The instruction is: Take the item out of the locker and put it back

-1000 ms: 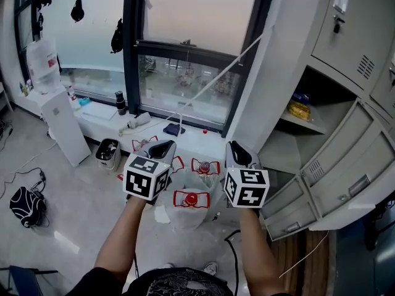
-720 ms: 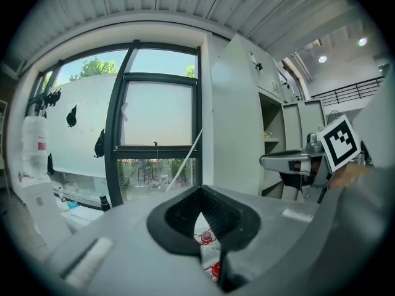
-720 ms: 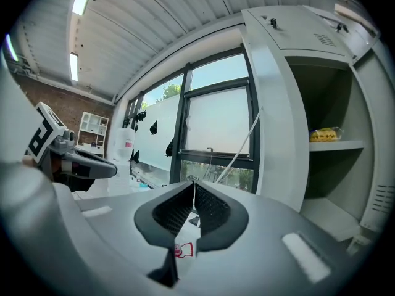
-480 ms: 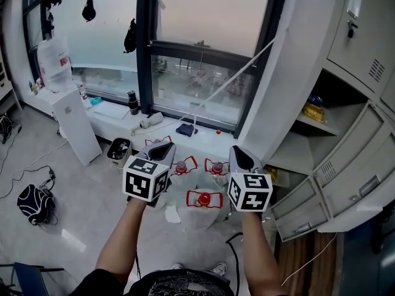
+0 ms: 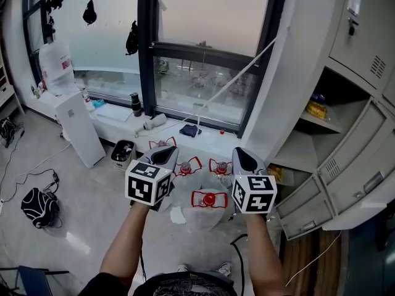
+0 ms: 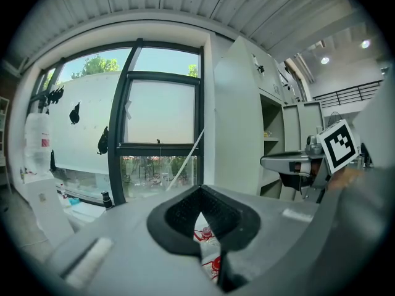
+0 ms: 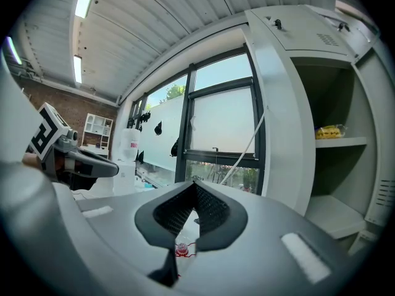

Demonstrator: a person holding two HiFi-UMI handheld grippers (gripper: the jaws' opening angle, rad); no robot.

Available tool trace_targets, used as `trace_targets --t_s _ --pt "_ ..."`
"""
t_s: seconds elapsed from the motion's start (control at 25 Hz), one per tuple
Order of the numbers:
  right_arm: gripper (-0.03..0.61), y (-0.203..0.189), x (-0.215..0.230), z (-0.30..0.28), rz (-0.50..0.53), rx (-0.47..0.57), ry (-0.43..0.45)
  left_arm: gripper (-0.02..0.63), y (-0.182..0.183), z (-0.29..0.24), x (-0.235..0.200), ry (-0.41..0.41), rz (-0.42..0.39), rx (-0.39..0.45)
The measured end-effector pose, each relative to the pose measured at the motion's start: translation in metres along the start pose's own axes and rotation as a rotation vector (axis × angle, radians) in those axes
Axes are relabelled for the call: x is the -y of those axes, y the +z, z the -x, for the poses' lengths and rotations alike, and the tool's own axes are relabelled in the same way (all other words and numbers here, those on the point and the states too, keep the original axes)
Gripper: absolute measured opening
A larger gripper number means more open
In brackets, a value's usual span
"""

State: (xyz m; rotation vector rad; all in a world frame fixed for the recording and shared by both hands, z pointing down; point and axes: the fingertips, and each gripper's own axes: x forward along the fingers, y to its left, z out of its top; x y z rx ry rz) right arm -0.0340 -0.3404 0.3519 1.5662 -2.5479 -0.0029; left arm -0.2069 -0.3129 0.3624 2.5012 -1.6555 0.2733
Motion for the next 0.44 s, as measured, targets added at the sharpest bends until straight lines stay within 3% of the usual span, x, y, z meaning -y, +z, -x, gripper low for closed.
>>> trace_targets --t_s 0.44 --pt "0.025 -0.0003 -0.0023 0.0075 0.001 -0.002 -0.001 0.008 -0.0024 0.0025 0.0065 -0.015 0.003 -0.002"
